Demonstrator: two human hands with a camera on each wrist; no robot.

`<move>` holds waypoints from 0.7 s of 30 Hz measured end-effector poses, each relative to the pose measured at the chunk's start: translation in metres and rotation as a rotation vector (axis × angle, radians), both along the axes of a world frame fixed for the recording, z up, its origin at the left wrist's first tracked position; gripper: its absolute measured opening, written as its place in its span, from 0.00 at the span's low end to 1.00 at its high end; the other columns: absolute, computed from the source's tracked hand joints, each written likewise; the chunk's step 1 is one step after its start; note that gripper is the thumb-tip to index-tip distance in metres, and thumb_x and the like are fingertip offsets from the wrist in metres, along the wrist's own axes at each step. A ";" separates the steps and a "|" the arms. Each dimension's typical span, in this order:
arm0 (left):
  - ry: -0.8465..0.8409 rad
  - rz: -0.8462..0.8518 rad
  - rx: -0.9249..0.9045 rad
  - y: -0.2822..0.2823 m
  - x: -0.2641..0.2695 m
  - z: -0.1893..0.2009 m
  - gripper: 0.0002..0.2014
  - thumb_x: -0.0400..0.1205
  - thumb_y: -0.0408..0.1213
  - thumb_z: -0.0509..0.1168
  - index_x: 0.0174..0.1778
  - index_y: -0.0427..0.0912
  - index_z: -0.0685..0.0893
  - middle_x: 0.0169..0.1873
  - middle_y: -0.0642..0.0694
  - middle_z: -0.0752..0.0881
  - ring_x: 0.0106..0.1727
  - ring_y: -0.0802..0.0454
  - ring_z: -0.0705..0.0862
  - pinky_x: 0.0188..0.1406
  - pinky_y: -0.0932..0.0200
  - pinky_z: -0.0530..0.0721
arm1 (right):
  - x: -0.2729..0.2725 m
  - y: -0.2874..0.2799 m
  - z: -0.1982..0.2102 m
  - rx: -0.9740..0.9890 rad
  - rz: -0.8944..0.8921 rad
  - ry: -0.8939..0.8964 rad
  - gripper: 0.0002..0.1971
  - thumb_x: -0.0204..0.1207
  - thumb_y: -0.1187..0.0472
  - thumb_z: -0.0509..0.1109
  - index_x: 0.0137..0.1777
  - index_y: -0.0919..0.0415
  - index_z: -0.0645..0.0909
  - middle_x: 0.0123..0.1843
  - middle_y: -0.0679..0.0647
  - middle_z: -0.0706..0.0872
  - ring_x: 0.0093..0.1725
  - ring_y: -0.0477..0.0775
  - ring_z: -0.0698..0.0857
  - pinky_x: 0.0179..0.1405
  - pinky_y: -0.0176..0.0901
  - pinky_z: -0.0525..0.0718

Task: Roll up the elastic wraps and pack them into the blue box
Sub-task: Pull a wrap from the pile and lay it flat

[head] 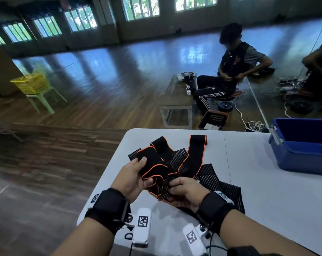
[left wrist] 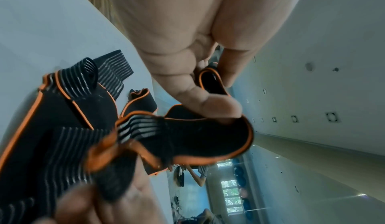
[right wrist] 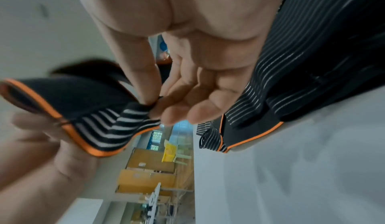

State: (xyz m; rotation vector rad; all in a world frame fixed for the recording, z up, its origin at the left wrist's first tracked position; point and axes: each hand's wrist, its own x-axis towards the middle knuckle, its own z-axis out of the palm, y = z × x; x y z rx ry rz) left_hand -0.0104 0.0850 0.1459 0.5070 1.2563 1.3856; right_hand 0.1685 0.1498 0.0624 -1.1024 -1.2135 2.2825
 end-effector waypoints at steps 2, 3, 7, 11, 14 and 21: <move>0.028 -0.002 -0.056 0.000 -0.014 -0.008 0.13 0.89 0.38 0.61 0.62 0.34 0.82 0.49 0.36 0.89 0.37 0.45 0.88 0.27 0.58 0.86 | 0.001 0.001 0.000 0.035 -0.042 -0.067 0.09 0.80 0.73 0.64 0.45 0.59 0.79 0.34 0.57 0.84 0.28 0.53 0.87 0.27 0.43 0.86; 0.060 -0.004 -0.096 -0.001 -0.021 -0.014 0.10 0.89 0.37 0.61 0.58 0.35 0.82 0.45 0.38 0.90 0.36 0.46 0.88 0.28 0.57 0.87 | 0.005 0.002 0.001 0.084 -0.057 -0.116 0.09 0.80 0.72 0.64 0.44 0.60 0.80 0.35 0.58 0.83 0.28 0.52 0.86 0.27 0.42 0.85; 0.255 -0.079 -0.288 -0.008 -0.044 -0.046 0.05 0.87 0.36 0.64 0.53 0.38 0.82 0.36 0.43 0.87 0.33 0.50 0.86 0.32 0.55 0.86 | 0.031 0.011 0.012 0.244 -0.105 -0.246 0.12 0.78 0.75 0.64 0.39 0.66 0.87 0.31 0.60 0.84 0.27 0.52 0.84 0.30 0.42 0.84; 0.411 -0.229 -0.380 -0.014 -0.057 -0.085 0.09 0.85 0.41 0.68 0.49 0.39 0.78 0.35 0.40 0.85 0.30 0.47 0.84 0.31 0.56 0.82 | 0.049 0.014 0.033 0.225 -0.101 -0.208 0.09 0.65 0.74 0.71 0.45 0.70 0.88 0.29 0.63 0.83 0.27 0.55 0.84 0.33 0.45 0.87; 0.556 -0.246 -0.408 -0.004 -0.064 -0.101 0.13 0.87 0.46 0.63 0.47 0.38 0.81 0.35 0.43 0.89 0.30 0.49 0.84 0.29 0.60 0.79 | 0.051 0.012 0.042 0.356 -0.038 -0.242 0.14 0.63 0.80 0.78 0.48 0.73 0.85 0.27 0.59 0.80 0.26 0.52 0.81 0.37 0.47 0.87; 1.139 -0.165 -0.426 0.035 -0.083 -0.137 0.25 0.76 0.33 0.70 0.70 0.50 0.75 0.60 0.41 0.79 0.58 0.41 0.84 0.52 0.55 0.80 | 0.044 0.010 0.053 0.518 -0.095 -0.313 0.10 0.74 0.67 0.78 0.40 0.72 0.80 0.30 0.64 0.79 0.29 0.54 0.86 0.33 0.44 0.89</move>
